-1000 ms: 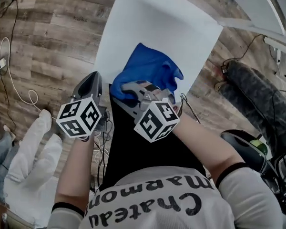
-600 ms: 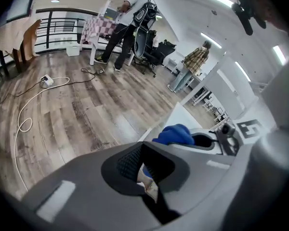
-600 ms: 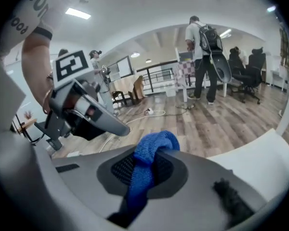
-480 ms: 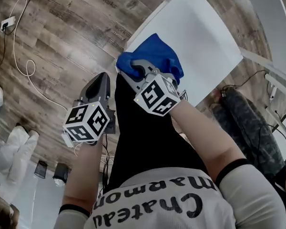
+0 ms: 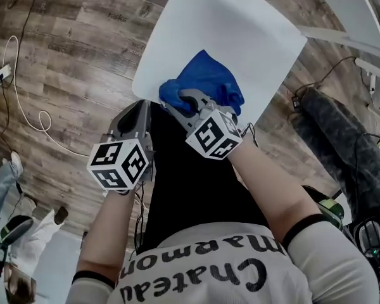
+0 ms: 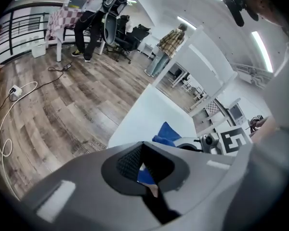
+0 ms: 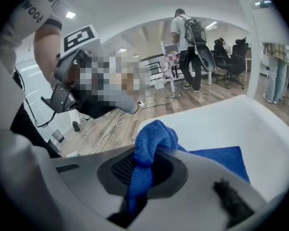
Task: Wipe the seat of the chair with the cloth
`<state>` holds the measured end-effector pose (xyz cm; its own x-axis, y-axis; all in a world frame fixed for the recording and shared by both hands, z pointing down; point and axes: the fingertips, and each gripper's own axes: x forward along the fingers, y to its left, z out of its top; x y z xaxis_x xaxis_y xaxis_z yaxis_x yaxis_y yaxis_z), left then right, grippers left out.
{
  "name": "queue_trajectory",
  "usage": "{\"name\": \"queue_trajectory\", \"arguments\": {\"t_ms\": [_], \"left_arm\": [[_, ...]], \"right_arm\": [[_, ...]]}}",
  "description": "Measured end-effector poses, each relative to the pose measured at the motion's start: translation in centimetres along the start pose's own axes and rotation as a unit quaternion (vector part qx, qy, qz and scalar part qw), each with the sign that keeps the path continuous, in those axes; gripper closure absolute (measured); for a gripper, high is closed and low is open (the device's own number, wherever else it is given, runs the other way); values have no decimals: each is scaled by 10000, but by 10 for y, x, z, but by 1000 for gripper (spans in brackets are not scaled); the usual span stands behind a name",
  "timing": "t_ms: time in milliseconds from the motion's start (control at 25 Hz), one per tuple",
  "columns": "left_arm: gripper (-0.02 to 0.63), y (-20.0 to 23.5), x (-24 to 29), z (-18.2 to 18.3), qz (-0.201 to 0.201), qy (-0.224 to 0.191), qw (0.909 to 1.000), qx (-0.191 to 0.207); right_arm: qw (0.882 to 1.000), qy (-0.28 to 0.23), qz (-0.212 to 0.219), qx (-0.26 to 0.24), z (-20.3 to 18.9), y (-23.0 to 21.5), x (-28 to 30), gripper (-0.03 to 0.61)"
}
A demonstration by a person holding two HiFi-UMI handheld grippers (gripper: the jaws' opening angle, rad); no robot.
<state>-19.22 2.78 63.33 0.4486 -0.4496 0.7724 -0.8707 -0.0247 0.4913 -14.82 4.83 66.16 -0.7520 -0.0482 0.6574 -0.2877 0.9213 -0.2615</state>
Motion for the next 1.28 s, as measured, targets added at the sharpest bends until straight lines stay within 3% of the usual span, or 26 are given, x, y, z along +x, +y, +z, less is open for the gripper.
{"name": "queue_trajectory", "arguments": {"t_ms": [200,400,600,720,800,880,1000,1160,1200,1280], "left_arm": [[606,-35,23,10,-164,337,9983,443],[606,-77,50,23,-488,701,9900,1119],[606,-129,66,30,-762,822,9820,1521],[606,-161,67,36,-918,792,9777,1715],[606,-176,61,44,-953,717,9754,1852],[606,-185,51,60,-909,547,9754,1931],[606,-192,27,91,-797,327,9792,1835],[606,-212,-12,129,-723,78,9746,2118],[606,-220,-22,140,-697,-34,9719,2246],[606,-234,-45,165,-633,-348,9685,2382]], "right_arm": [[9988,80,-167,458,-57,2,-56,546],[9876,133,-674,1412,-114,9,-109,546],[9786,537,-942,1748,-169,28,-156,546],[9695,1043,-1177,1882,-200,39,-180,546],[9558,1546,-1471,2022,-222,43,-198,546],[9350,1585,-1758,2640,-234,42,-218,546],[8904,927,-2254,3845,-224,27,-255,546],[8314,-136,-3259,4498,-187,-26,-316,546],[8226,-400,-3369,4563,-174,-40,-329,546],[8178,-783,-3474,4520,-143,-63,-353,546]]}}
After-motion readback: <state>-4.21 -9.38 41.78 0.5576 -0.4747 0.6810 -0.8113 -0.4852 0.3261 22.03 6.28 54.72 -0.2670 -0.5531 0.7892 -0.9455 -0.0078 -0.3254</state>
